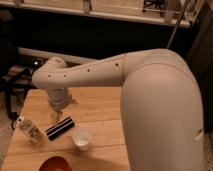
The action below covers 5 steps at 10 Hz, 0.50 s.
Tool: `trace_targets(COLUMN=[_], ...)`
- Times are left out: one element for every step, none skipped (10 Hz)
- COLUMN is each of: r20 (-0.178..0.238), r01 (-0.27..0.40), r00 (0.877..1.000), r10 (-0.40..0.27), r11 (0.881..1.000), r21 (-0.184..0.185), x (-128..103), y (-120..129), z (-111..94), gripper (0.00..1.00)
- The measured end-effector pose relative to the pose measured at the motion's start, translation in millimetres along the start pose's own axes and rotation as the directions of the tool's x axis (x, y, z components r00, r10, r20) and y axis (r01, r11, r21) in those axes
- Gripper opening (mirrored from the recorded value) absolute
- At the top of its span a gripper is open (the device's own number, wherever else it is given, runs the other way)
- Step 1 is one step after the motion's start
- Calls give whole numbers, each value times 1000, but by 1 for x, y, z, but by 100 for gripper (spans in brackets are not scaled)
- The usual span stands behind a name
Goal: Knock the bottle over
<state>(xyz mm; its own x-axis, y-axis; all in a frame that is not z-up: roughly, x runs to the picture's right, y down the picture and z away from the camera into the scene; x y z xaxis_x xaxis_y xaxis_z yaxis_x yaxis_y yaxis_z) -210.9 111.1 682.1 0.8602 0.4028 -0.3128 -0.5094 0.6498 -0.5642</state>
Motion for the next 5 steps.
trace_targets(r20=[6, 19, 34, 52, 68], r01=[41, 97, 152, 215, 278], r00=[999, 995, 987, 974, 955], r10=[-41, -97, -154, -220, -287], r11=[999, 995, 987, 973, 954], r21=[9, 30, 53, 80, 114], x=[-11, -26, -41, -57, -70], y=[10, 23, 38, 56, 74], z=[-6, -16, -25, -35, -45], gripper=[64, 53, 44, 33, 22])
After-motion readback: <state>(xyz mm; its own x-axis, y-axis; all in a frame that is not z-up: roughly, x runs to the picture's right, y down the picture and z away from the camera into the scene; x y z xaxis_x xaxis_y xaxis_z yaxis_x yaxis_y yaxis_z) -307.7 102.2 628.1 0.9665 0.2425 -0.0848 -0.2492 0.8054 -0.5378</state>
